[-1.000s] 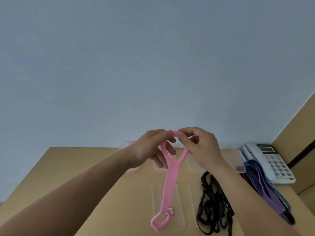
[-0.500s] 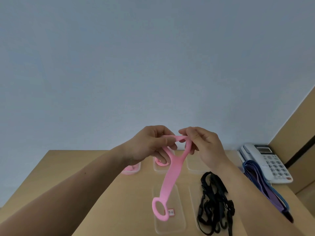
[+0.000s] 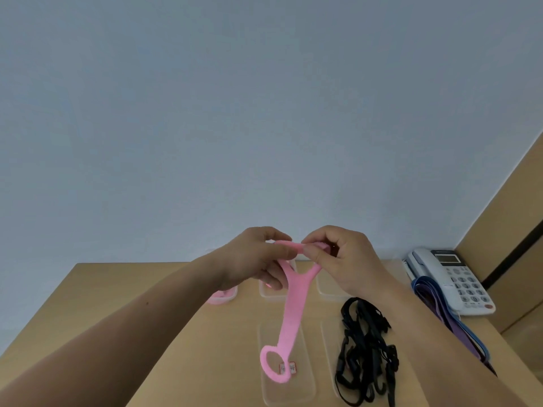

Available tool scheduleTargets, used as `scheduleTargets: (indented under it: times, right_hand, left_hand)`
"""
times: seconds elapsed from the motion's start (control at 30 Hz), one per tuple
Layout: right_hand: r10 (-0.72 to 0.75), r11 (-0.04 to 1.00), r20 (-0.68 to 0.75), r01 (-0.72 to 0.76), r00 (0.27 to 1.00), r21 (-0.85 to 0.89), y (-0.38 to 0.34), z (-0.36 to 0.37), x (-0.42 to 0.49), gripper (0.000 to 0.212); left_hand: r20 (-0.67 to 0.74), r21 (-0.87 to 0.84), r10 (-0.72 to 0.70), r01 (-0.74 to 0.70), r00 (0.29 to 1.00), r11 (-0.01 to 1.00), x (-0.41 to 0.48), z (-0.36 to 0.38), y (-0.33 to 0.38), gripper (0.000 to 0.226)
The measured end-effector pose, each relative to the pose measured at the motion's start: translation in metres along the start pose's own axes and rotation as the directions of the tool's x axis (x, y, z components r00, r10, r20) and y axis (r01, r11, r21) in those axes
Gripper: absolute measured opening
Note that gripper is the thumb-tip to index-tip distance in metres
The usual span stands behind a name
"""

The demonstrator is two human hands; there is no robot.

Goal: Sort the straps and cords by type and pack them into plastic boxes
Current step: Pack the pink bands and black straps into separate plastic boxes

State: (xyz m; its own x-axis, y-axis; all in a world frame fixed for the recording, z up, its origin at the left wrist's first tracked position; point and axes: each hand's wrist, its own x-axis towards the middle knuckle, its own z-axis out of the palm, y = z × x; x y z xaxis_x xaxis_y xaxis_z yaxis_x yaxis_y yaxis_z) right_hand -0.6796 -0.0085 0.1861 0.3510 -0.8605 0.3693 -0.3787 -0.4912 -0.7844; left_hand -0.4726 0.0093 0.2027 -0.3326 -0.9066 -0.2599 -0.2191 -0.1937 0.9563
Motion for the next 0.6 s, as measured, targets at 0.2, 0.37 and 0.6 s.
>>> scheduleTargets:
  times: [0.2, 0.37, 0.6]
  right_hand:
    - [-0.274, 0.915, -0.046, 0.246, 0.961, -0.320, -0.002, 0.002, -0.003, 0.004]
    - [-0.467, 0.792, -0.033, 0.401, 0.884, -0.460, -0.001, 0.000, 0.000, 0.002]
    - [-0.505, 0.770, -0.064, 0.416, 0.861, -0.483, 0.010, 0.006, 0.003, 0.009]
  left_hand:
    - [-0.004, -0.156, 0.005, -0.006, 1.000, 0.988, 0.000, 0.002, 0.003, 0.017]
    - [0.010, -0.239, 0.018, -0.015, 1.000, 0.971, 0.002, 0.007, 0.004, 0.029]
    - [-0.109, -0.193, 0.048, -0.069, 0.993, 0.979, 0.004, 0.004, 0.000, 0.017]
